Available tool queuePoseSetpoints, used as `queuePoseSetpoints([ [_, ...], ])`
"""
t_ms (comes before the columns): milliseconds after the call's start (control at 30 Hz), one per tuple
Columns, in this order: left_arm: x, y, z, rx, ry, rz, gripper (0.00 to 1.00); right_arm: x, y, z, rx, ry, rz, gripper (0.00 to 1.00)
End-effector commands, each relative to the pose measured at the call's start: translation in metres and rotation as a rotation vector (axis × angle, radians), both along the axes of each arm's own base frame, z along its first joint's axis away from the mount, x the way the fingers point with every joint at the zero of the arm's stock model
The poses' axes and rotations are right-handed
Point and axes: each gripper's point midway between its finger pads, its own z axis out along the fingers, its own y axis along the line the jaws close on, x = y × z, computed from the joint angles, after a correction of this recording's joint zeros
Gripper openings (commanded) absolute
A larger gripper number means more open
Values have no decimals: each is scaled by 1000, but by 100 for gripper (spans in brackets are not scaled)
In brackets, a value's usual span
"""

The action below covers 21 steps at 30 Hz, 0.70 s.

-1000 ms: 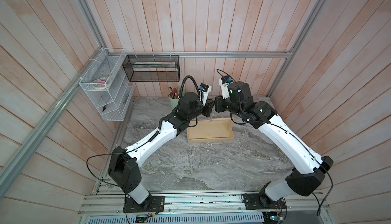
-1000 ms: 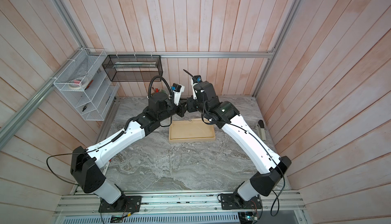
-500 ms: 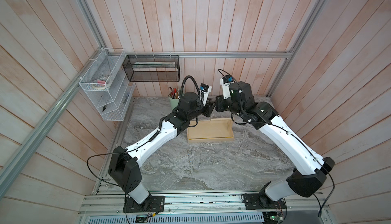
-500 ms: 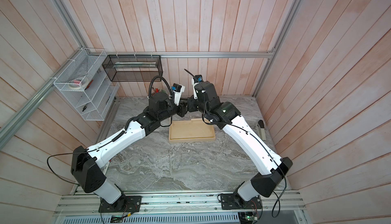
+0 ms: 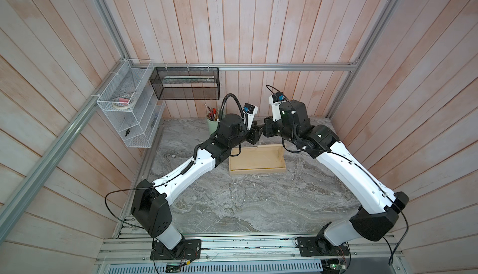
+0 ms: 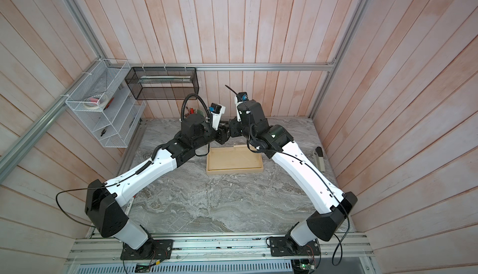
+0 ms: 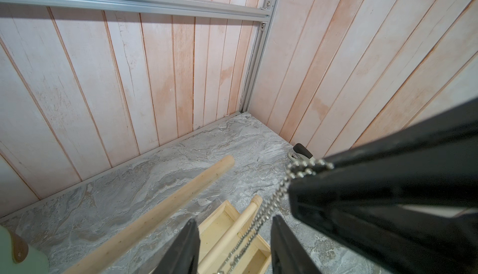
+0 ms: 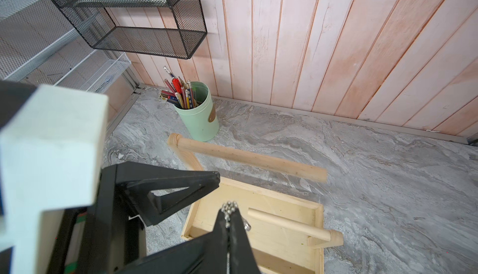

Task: Hang the necklace on the jewelry display stand
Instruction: Pick up the necklace from the center of the board.

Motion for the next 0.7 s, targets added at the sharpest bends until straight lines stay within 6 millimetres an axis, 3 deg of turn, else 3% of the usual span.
queuePoseSetpoints([
  [0, -7, 4, 7, -4, -19, -3, 48, 1, -6, 6, -1, -27, -19, 0],
  [667, 5, 6, 9, 15, -37, 49, 47, -3, -6, 10, 19, -34, -10, 0],
])
